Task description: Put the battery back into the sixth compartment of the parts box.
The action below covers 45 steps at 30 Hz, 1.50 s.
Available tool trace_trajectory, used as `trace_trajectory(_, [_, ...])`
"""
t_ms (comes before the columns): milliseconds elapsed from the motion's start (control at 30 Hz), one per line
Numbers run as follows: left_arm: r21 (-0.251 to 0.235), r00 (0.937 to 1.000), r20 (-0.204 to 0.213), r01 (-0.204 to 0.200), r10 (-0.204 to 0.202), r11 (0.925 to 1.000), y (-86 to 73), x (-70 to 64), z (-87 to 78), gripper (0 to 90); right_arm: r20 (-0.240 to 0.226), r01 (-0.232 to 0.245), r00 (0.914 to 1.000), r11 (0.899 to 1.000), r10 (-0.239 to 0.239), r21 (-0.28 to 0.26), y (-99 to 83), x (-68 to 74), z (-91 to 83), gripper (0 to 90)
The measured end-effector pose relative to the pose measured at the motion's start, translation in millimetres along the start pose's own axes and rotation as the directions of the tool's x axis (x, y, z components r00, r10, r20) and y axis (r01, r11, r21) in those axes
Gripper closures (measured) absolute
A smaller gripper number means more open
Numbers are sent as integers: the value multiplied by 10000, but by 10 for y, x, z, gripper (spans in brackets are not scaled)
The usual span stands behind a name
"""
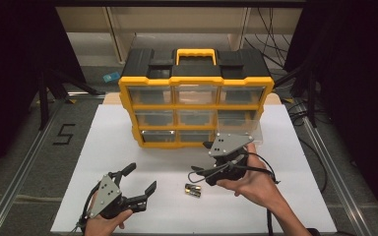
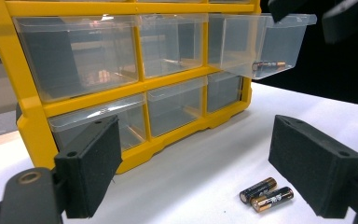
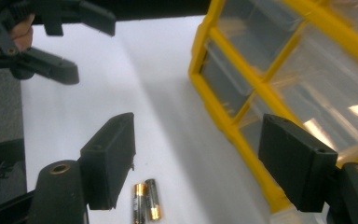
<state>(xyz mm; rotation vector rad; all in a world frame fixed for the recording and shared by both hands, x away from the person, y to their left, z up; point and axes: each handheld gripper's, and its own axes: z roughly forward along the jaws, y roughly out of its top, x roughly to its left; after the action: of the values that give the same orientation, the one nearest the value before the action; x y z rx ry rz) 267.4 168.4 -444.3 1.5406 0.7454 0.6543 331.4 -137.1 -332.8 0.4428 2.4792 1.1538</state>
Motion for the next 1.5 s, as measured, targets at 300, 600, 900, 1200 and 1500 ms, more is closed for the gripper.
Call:
trace_trajectory(300, [-8, 10000, -3, -2, 2, 10000, 0, 0, 0, 164, -462, 219, 9988, 9975, -188, 676, -78, 74, 190, 279])
trace_trajectory(600, [-10, 10000, -2, -19, 19, 10000, 0, -1, 0, 164, -977, 316, 9951, 9887, -173, 1468, -173, 143, 369, 279])
trace_trajectory(900, [-18, 10000, -3, -18, 18, 10000, 1, -1, -1, 164, -1640, 662, 9861, 9674, -261, 2443, -334, 194, 606, 298])
trace_trajectory(1200, [-14, 10000, -1, -23, 23, 10000, 2, -1, -2, 165, -1998, 1093, 9788, 9413, -459, 3194, -475, 260, 802, 324])
trace_trajectory(1500, [-14, 10000, 0, -18, 18, 10000, 2, -1, -1, 164, -2217, 1135, 9747, 9201, -298, 3750, -563, 289, 913, 373])
